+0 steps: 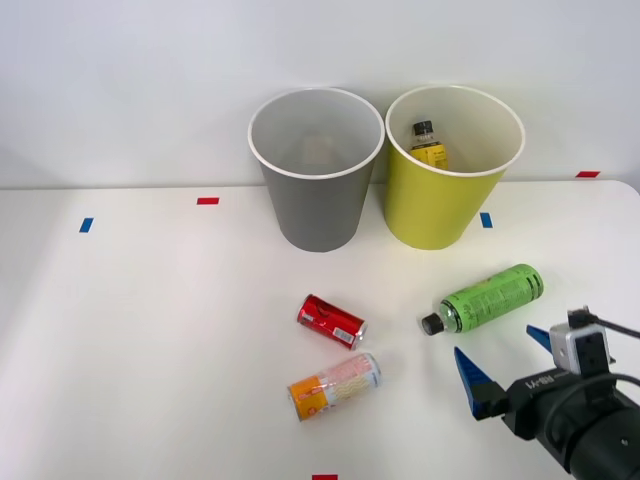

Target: Put cans in the gray bin, plastic bottles in the light green bin

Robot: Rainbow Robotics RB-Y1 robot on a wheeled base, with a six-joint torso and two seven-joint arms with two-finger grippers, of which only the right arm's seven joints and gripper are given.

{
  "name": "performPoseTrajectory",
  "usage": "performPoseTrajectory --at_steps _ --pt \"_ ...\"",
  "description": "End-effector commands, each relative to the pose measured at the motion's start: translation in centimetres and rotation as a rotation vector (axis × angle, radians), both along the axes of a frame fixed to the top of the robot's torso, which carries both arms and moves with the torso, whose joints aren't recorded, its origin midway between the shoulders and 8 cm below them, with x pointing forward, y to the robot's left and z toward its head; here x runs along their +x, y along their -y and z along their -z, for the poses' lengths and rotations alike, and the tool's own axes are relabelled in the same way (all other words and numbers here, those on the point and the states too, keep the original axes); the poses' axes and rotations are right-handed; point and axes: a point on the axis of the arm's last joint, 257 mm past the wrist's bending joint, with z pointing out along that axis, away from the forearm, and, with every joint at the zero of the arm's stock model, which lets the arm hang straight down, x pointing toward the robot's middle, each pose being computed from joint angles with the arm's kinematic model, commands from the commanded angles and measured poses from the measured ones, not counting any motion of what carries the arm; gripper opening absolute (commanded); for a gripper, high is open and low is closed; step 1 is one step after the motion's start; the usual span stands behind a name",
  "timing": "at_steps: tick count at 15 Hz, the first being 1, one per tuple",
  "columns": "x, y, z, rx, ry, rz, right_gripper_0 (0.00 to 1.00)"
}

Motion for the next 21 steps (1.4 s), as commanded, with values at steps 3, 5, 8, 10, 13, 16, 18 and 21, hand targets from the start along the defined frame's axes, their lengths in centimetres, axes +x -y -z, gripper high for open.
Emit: performPoseTrajectory --at_steps 3,5,8,10,13,16,18,21 --pt "1.3 -0.7 -2.1 -0.005 -0.056 -0.128 1.0" --pt "1.8 -0.4 -2.0 -0.043 -0.073 -0.148 1.0" --pt "3.6 0.3 -2.4 -0.256 -0.066 -0.197 1.0" --pt "4.8 0.9 -3.1 -0.471 -0.028 -0.269 1.0" --pt "5.6 1.3 -3.7 -0.75 0.04 -0.391 1.0" --pt "5.8 2.3 -3.4 -0.994 0.064 -0.498 1.0" --pt "5.8 3.1 -3.2 -1.146 0.068 -0.573 1.0" --pt "5.4 4.0 -2.5 -1.309 0.042 -0.681 1.0"
